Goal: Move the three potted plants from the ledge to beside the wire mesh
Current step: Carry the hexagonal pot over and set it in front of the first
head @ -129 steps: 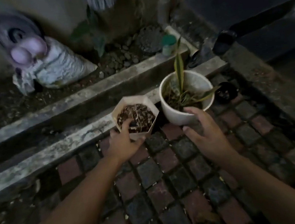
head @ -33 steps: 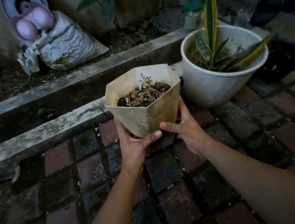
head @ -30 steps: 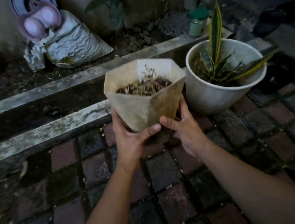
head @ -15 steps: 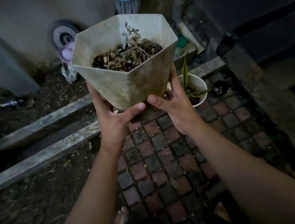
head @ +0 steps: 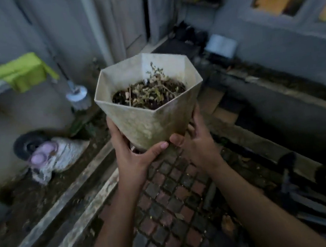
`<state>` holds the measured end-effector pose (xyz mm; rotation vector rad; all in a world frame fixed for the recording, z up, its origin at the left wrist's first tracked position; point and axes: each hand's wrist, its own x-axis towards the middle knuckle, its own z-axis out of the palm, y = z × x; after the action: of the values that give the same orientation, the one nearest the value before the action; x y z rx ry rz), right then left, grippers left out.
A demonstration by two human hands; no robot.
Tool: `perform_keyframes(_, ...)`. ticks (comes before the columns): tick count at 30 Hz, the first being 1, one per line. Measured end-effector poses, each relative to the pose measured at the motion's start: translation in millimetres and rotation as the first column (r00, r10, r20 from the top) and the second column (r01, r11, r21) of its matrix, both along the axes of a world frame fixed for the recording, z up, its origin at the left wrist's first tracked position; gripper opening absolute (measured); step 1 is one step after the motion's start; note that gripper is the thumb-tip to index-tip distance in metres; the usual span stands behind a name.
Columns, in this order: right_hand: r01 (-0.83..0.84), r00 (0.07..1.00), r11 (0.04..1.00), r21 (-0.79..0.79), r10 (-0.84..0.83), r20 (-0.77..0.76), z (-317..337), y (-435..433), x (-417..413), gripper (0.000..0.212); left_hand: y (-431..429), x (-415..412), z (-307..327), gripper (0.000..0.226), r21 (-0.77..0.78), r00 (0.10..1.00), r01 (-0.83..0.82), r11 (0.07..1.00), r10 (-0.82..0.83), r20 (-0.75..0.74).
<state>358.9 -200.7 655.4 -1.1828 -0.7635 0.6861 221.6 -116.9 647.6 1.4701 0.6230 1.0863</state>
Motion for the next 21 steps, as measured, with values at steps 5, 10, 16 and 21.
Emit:
perform_keyframes(5,0.194,0.976,0.978,0.084,-0.201,0.086,58.4,-90.3,30.7,0.089,-58.3,48.0,52.3,0.132,0.098,0.975,0.209,0.973,-0.215,0.056)
perform_keyframes(10,0.416,0.893,0.903,0.105,-0.428,0.141,107.3,-218.0,65.2,0.089,-152.3,107.8,91.5,0.128,0.18,0.89,0.432,0.884,-0.45,0.075)
perform_keyframes(16,0.662,0.691,0.738,0.132,-0.669,0.274,156.9,-402.0,78.6,0.089,-318.6,170.4,133.1,0.126,0.197,0.698,0.679,0.707,-0.705,0.128)
perform_keyframes(21,0.838,0.462,0.524,0.152,-0.83,0.312,177.0,-551.4,60.2,0.084,-464.9,205.8,152.5,0.12,0.23,0.456,0.845,0.484,-0.874,0.166)
